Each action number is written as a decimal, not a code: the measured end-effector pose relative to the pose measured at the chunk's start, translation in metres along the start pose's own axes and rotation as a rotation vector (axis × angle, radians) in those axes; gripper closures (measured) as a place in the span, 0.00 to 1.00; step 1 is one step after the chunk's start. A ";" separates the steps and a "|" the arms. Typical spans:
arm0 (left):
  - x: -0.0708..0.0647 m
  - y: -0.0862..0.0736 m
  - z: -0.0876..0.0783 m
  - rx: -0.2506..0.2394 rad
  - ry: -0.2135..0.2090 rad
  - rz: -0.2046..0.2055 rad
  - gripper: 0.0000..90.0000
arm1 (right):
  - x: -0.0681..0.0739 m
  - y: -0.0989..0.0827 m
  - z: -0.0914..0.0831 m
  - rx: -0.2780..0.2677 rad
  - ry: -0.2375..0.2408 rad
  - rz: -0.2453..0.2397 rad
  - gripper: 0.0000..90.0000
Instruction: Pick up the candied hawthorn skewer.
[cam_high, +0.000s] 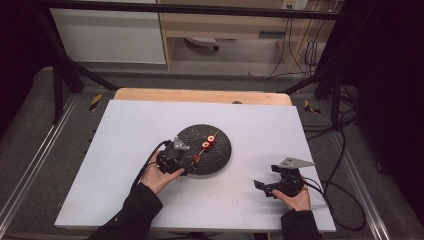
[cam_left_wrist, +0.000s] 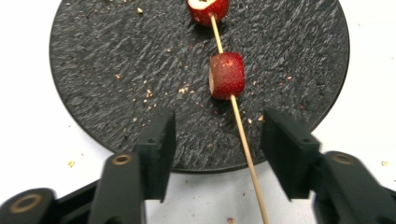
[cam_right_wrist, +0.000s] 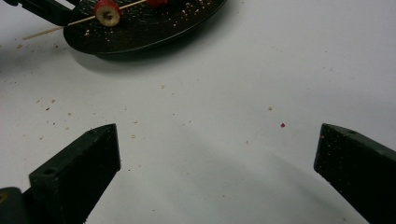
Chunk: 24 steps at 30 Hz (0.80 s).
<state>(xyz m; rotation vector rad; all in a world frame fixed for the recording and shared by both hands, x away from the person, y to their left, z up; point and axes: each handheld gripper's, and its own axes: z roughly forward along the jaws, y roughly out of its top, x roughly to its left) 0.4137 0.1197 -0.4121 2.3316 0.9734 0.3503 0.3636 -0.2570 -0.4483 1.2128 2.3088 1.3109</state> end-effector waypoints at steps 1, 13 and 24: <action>-0.001 0.001 0.001 0.007 0.002 0.003 0.53 | 0.000 0.000 0.000 0.000 0.000 0.000 0.01; -0.009 0.010 0.011 0.069 0.002 -0.008 0.77 | 0.000 0.000 0.000 0.000 0.005 0.003 0.01; -0.013 0.016 0.015 0.102 0.018 -0.018 0.90 | 0.000 0.000 -0.001 0.004 0.007 0.005 0.01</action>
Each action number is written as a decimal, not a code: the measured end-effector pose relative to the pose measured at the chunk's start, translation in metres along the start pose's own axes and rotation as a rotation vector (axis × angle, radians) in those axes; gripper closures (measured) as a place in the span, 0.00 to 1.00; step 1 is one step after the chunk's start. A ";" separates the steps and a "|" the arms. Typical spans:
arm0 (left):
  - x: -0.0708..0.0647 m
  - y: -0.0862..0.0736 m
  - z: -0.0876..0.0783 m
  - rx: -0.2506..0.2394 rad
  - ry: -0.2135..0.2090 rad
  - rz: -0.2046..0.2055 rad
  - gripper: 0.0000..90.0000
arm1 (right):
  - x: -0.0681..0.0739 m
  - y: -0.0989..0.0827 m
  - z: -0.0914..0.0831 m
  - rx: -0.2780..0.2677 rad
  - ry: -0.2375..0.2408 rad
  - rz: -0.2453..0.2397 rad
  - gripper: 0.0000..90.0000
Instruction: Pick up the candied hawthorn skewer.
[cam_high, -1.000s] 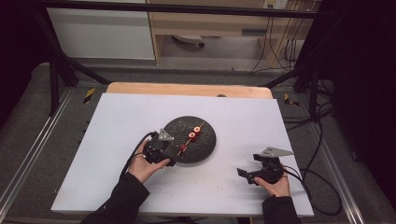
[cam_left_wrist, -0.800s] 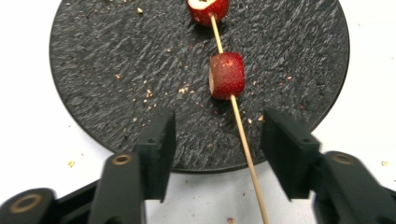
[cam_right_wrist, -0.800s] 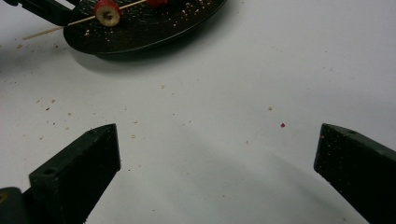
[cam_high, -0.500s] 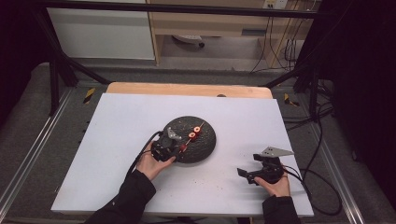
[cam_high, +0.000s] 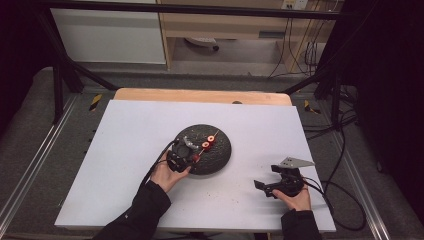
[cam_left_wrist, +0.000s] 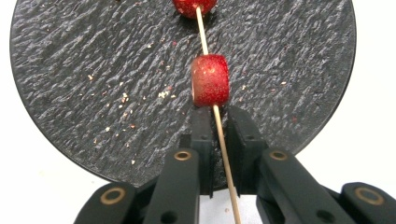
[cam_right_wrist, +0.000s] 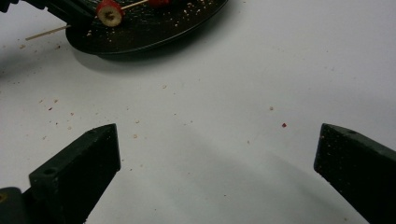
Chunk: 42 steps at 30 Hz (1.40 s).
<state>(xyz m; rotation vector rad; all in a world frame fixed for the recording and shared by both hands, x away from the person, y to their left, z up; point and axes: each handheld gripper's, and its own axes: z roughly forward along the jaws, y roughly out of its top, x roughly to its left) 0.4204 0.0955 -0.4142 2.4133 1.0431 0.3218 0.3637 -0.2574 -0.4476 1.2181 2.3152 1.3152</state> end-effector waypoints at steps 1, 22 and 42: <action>0.000 0.000 0.000 0.002 0.002 -0.004 0.92 | 0.000 0.000 0.000 0.001 0.000 -0.002 0.01; 0.005 -0.012 -0.016 -0.078 -0.013 -0.024 0.97 | 0.000 0.000 0.001 0.004 0.000 -0.002 0.01; 0.021 -0.045 -0.051 -0.261 -0.063 -0.057 0.98 | 0.002 -0.001 0.003 0.003 -0.001 0.007 0.02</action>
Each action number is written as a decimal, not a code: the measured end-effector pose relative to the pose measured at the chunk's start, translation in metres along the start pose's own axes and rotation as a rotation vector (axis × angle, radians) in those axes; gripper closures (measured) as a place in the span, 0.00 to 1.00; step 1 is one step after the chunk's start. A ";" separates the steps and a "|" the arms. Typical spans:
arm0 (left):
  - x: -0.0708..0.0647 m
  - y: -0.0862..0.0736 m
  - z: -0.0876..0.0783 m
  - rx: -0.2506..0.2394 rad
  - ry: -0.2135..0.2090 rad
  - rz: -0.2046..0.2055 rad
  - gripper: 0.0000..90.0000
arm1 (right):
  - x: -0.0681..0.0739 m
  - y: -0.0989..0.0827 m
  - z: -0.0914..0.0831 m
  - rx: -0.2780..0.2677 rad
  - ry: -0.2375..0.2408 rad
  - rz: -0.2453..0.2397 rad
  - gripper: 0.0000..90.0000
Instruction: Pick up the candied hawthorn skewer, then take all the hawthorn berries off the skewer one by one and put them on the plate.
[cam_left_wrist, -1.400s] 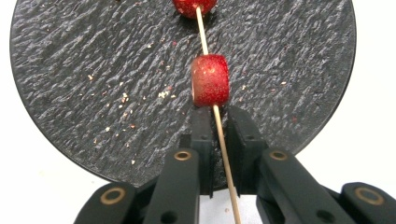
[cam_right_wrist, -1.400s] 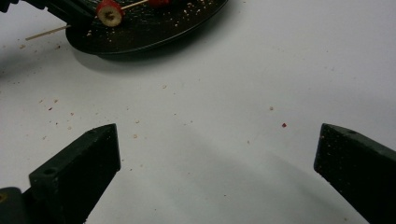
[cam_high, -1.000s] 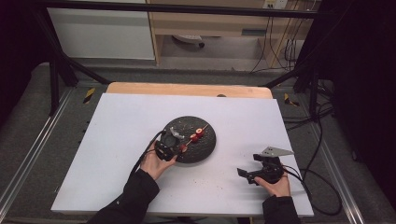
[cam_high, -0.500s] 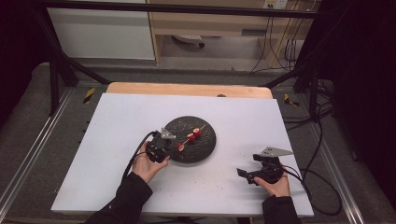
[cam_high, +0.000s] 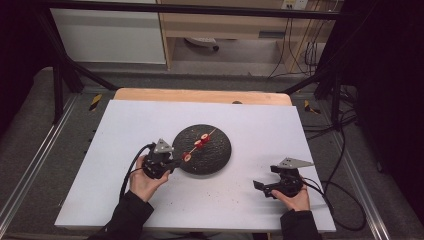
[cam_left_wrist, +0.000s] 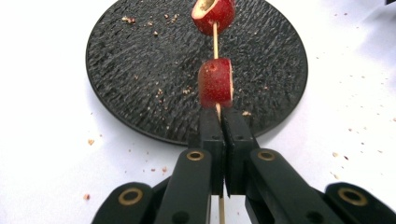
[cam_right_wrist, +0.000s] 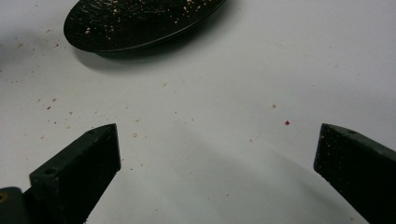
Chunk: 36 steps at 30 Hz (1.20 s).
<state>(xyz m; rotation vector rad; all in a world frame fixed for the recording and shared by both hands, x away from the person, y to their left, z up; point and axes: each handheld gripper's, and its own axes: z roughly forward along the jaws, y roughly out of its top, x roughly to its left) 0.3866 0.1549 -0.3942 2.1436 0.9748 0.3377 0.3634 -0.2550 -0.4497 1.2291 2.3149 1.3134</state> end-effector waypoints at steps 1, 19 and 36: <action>0.001 -0.002 -0.002 -0.009 -0.003 -0.005 0.98 | 0.000 0.000 0.000 0.000 0.000 0.000 0.02; 0.007 -0.040 -0.024 -0.089 -0.026 -0.002 0.98 | 0.010 0.008 0.008 -0.006 0.005 0.009 0.01; 0.003 -0.056 -0.027 -0.125 -0.039 0.002 0.98 | 0.029 0.021 0.021 -0.020 0.035 0.001 0.01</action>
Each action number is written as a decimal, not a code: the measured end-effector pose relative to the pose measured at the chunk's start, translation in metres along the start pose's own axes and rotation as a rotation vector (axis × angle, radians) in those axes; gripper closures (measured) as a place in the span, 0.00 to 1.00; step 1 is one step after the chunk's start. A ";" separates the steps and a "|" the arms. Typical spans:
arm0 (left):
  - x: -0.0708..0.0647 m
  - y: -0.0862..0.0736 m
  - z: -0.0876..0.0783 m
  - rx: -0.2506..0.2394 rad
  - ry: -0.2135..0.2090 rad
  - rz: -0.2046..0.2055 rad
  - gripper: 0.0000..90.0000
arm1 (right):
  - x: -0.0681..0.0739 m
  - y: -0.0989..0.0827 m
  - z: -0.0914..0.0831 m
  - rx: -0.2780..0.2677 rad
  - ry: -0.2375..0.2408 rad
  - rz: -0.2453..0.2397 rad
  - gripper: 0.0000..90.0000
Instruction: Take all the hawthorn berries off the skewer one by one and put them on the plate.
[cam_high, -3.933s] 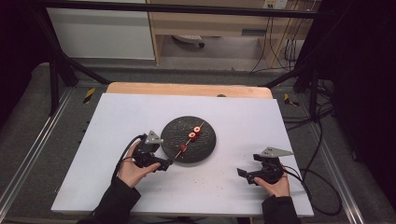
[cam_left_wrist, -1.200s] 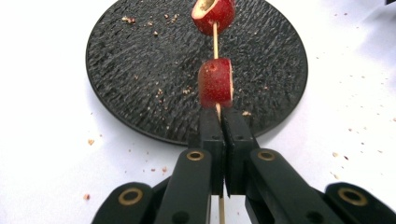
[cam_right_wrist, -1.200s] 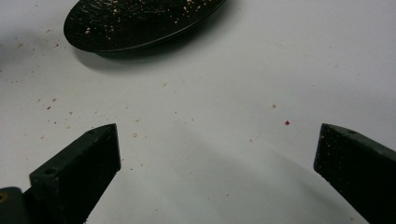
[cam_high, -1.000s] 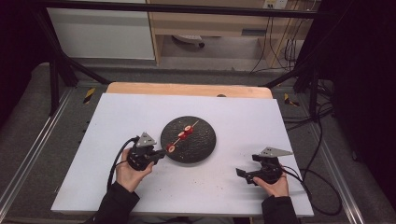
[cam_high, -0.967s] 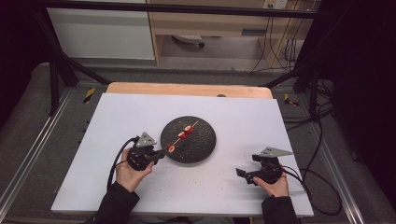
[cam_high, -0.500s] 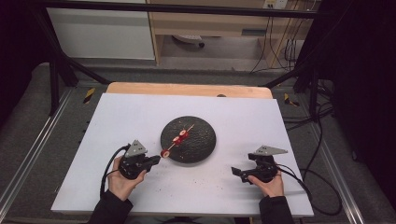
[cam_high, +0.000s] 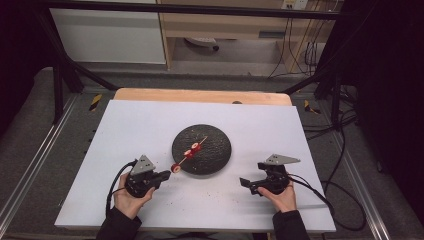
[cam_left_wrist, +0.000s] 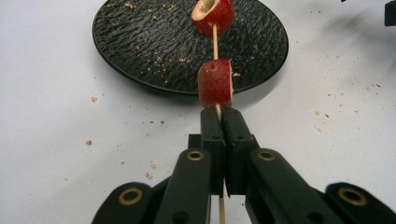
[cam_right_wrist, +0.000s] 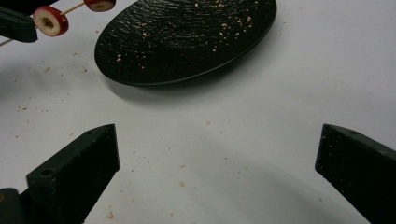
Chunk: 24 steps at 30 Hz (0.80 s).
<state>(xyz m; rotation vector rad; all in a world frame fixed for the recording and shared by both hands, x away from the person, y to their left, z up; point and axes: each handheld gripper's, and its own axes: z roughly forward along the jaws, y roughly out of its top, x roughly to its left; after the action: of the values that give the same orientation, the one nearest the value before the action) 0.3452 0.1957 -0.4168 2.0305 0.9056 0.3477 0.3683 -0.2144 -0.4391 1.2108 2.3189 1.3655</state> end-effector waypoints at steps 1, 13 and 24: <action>0.000 0.000 0.000 -0.002 -0.001 0.001 0.98 | 0.001 0.001 0.001 -0.001 0.002 0.002 0.01; -0.004 0.000 -0.002 -0.023 0.001 0.008 0.98 | 0.020 0.022 0.016 -0.013 -0.008 0.008 0.01; -0.012 0.001 0.001 -0.033 0.010 0.035 0.98 | 0.041 0.047 0.032 -0.045 0.021 0.018 0.02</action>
<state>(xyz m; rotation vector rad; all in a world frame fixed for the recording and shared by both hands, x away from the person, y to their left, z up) 0.3378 0.1863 -0.4153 2.0184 0.8657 0.3900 0.3847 -0.1530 -0.4097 1.2125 2.2839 1.4343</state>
